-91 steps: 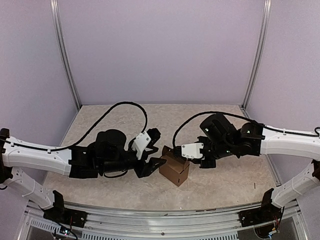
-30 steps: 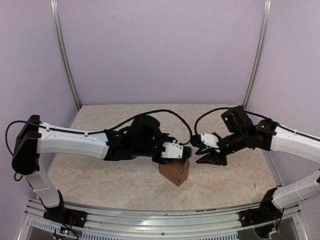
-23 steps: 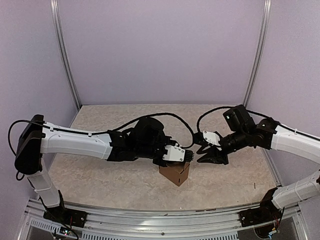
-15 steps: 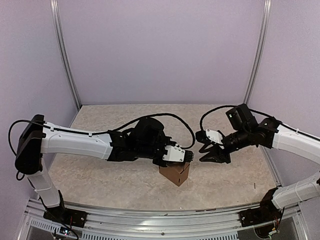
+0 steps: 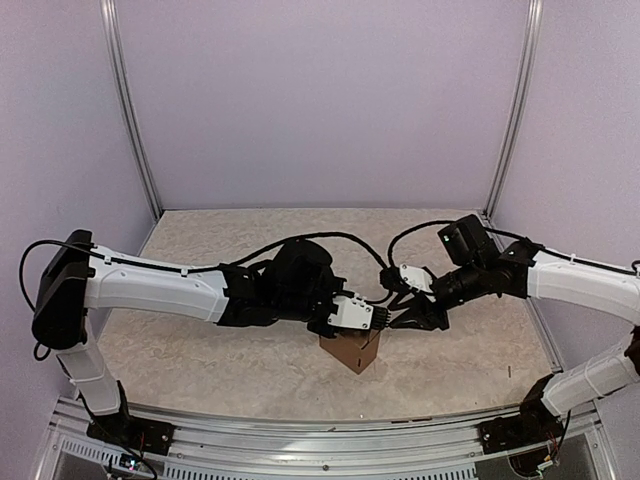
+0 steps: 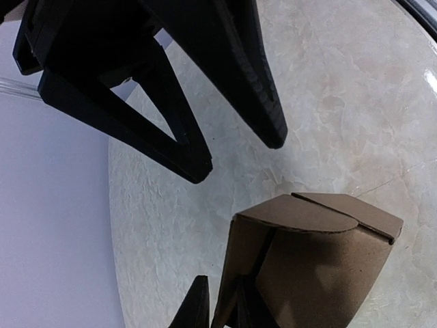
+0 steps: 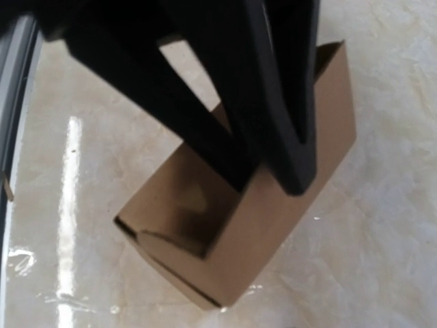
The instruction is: Fold the paper box
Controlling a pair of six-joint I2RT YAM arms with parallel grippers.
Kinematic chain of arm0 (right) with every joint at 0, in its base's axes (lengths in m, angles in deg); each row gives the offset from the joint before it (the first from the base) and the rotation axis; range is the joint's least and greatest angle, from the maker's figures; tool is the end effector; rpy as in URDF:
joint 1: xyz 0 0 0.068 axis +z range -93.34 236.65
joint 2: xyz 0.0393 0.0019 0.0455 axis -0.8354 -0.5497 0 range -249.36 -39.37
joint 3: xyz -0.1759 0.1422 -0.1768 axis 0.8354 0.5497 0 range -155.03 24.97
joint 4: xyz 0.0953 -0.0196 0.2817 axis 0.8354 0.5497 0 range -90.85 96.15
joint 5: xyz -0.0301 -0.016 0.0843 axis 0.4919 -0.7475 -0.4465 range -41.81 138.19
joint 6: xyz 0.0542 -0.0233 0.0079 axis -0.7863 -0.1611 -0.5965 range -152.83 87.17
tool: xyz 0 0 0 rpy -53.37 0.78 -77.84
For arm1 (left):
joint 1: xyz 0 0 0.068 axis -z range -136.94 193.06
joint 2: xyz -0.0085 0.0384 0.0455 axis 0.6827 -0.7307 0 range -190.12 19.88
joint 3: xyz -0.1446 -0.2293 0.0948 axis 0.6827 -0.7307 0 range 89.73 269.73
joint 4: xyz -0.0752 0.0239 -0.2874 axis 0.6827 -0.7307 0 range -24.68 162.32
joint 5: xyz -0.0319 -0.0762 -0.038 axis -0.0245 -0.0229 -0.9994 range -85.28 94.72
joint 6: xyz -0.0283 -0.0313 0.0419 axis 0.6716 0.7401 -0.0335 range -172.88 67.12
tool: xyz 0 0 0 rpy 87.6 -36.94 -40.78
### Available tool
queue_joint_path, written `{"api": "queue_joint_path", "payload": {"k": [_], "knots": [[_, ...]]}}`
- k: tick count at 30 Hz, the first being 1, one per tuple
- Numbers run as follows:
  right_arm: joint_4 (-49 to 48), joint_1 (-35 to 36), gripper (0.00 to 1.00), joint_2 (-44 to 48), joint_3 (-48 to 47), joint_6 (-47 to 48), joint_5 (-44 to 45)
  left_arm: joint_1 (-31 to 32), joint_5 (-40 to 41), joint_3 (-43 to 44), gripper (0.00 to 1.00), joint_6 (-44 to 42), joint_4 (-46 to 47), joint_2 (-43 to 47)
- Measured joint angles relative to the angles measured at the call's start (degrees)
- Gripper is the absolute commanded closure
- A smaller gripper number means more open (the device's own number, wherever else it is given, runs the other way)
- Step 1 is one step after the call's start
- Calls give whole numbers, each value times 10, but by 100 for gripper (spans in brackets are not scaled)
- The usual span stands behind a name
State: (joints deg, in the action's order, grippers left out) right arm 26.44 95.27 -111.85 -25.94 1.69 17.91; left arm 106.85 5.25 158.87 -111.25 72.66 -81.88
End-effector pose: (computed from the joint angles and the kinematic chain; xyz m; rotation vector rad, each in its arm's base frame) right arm 0.2171 0.2015 0.2467 -1.6008 1.7555 0.6708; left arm 0.1980 -0.4014 0.2214 1.8657 1.0368 -0.0458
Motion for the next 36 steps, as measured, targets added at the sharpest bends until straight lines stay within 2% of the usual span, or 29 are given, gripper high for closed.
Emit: {"api": "queue_joint_path", "payload": {"k": [9,17,36], "knots": [[-35,14,62,-58,0,-6,-10,3,14,0,92,0,0,0],[-63,18,63,-76,0,-26,-3,4,15,0,95,0,0,0],[-62,23,63,-86,0,-24,7,19,37,-21,99,13,9,14]]}}
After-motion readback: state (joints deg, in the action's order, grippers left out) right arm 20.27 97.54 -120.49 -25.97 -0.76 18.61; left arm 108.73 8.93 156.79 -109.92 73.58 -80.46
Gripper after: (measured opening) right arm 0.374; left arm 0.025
